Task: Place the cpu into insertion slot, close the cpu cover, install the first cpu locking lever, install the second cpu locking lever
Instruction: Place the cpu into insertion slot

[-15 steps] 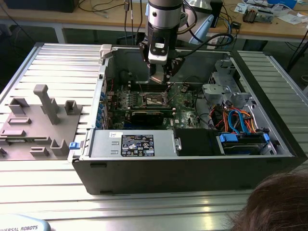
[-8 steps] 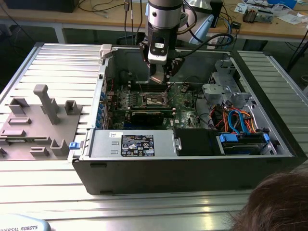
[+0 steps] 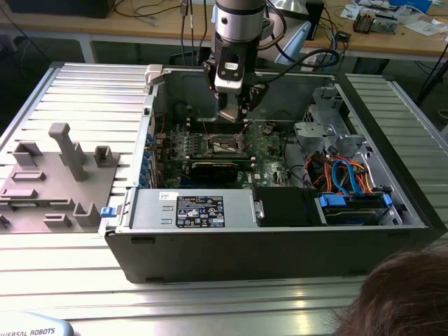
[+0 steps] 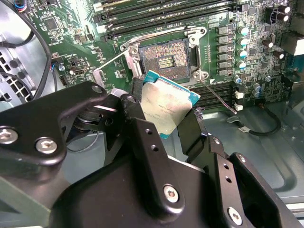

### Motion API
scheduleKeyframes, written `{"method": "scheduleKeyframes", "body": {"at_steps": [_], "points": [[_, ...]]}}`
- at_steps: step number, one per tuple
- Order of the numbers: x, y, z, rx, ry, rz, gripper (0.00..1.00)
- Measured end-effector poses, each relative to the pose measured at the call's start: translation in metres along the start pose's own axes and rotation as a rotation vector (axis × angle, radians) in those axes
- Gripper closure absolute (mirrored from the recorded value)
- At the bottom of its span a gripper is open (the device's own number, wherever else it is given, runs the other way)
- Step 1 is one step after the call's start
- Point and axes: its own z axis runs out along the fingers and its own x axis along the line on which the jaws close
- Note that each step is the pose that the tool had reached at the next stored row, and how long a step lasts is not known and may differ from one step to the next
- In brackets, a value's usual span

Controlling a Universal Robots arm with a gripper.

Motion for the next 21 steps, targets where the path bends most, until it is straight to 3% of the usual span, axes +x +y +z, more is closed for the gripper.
{"method": "scheduleKeyframes", "body": {"at_steps": [21], "points": [[0.0, 0.0, 0.0002, -0.0005, -0.0023, 0.026, 0.46]]}}
